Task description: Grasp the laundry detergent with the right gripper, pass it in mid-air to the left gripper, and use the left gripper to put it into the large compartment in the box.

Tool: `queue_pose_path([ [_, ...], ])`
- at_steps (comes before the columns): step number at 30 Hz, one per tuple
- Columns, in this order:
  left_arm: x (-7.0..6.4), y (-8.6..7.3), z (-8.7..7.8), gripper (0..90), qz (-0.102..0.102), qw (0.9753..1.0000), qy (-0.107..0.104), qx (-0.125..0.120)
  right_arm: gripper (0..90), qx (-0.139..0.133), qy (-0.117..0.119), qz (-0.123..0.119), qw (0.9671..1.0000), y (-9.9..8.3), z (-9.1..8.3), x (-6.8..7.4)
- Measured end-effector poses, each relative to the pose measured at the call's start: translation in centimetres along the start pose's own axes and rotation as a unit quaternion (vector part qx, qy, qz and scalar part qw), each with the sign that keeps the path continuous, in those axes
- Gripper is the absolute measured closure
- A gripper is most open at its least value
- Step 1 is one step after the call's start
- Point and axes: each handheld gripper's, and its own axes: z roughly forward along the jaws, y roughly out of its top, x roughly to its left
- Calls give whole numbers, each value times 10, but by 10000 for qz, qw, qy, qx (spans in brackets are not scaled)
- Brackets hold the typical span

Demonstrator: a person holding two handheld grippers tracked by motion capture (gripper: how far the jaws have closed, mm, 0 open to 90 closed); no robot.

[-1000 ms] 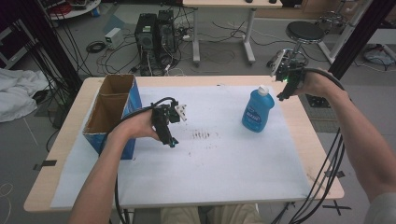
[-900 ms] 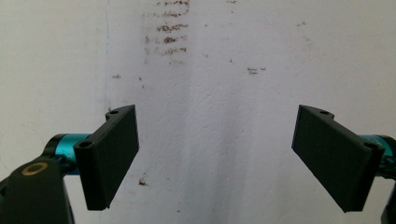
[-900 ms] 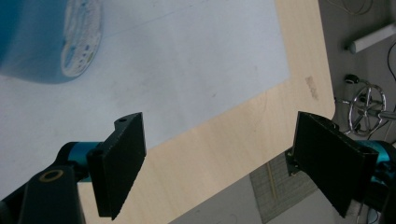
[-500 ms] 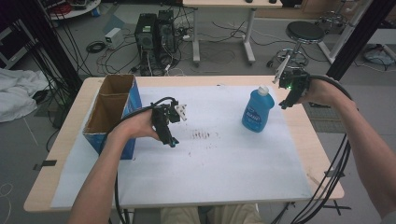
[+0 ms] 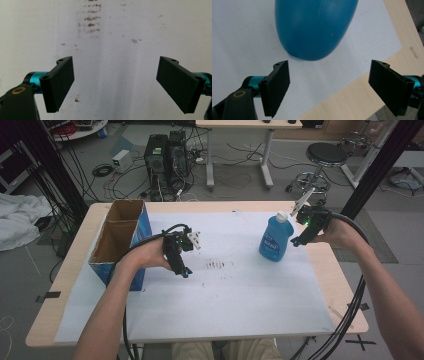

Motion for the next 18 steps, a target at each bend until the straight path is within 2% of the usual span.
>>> queue_pose_path([
  [3,0,1,0,149,6,10000,-2,11,166,-142,29,85,9999,0,2,3],
  [4,0,1,0,149,13,10000,3,1,165,-248,102,222,9994,0,4,5],
  [5,0,1,0,149,17,10000,5,-1,165,-248,102,222,9994,0,4,5],
  [11,-1,1,-1,149,0,10000,13,-27,166,-585,143,586,9965,3,15,10],
  [18,-1,1,-2,149,8,10000,32,-40,166,-809,252,761,9935,5,24,12],
])
